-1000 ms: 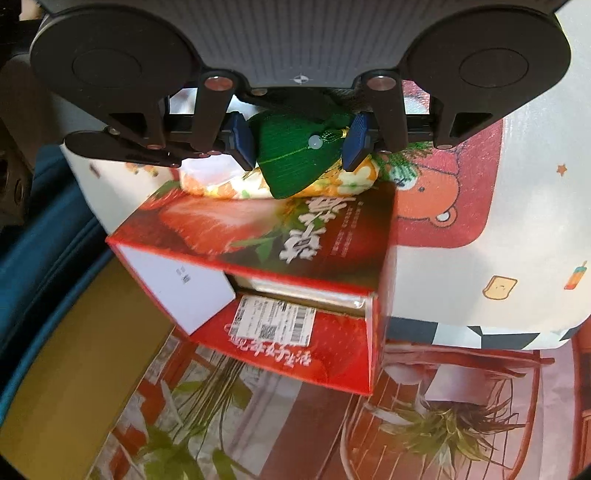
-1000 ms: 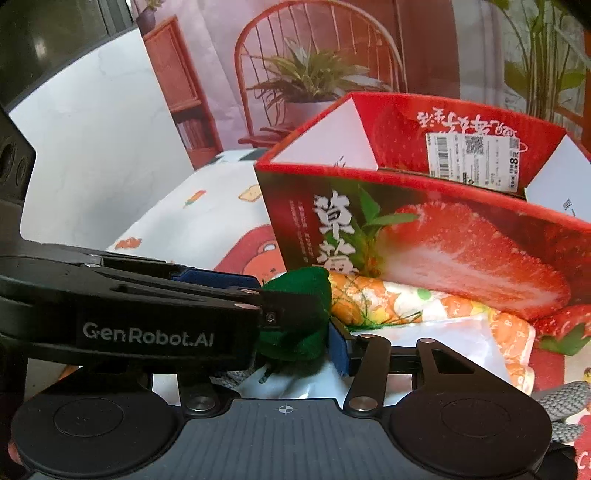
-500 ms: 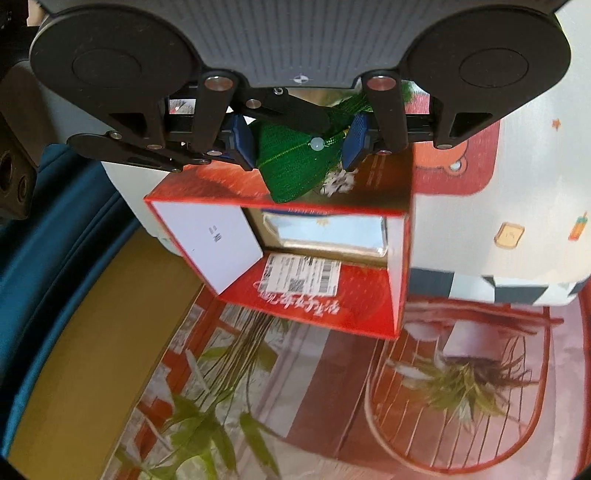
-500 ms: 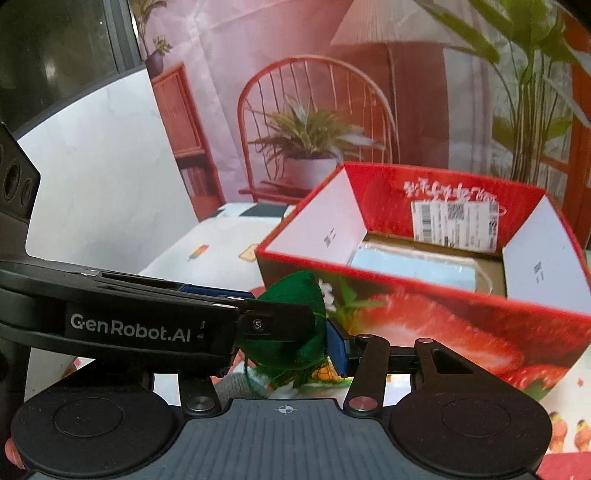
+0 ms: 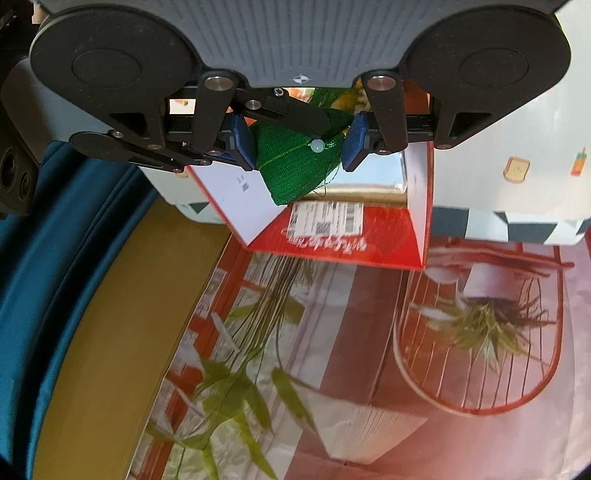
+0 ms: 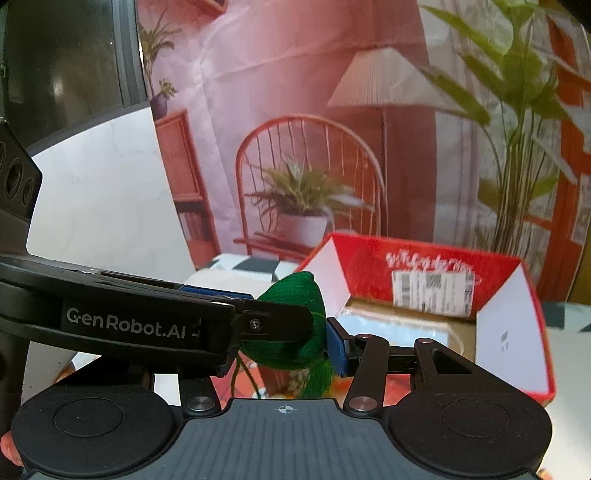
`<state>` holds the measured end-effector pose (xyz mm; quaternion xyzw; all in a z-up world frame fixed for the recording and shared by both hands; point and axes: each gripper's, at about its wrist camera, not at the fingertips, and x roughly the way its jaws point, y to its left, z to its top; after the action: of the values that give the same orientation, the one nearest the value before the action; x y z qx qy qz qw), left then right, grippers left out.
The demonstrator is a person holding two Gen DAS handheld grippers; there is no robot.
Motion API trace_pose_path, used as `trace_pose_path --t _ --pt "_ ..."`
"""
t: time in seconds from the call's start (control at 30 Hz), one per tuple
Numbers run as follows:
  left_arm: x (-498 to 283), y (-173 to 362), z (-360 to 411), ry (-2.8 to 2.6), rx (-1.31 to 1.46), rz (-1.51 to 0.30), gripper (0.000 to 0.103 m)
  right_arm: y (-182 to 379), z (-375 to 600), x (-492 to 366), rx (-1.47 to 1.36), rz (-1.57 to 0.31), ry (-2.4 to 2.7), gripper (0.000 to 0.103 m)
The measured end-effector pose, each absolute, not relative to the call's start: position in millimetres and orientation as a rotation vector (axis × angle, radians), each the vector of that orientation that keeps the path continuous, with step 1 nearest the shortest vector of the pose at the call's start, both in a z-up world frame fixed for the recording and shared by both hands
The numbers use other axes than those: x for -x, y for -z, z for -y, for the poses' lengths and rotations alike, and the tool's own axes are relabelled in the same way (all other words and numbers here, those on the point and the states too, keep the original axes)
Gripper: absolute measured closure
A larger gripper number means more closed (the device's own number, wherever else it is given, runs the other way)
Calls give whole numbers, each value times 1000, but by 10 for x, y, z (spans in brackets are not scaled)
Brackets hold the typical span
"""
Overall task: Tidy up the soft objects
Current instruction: 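Close both grippers on the green plush and lift it over the box, then lower the green plush into the red box and open both grippers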
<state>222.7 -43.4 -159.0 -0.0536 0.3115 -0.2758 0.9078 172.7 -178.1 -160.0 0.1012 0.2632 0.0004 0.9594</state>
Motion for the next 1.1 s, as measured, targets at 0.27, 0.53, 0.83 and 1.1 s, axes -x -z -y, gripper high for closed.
trace_pose_path --t 0.27,0.53,0.83,1.1 --pt "-2285 1378 511 576 101 -579 49 1351 1875 -1795 -160 -485 17 58" --pt "-2400 1228 609 594 90 -538 49 1150 2018 -1892 -131 -444 36 58" --pt "-2689 1285 689 625 122 -581 49 1158 2195 -2025 -104 -448 55 58" --pt "-2923 1458 735 618 129 -620 49 1325 2326 -2240 -106 -484 59 58"
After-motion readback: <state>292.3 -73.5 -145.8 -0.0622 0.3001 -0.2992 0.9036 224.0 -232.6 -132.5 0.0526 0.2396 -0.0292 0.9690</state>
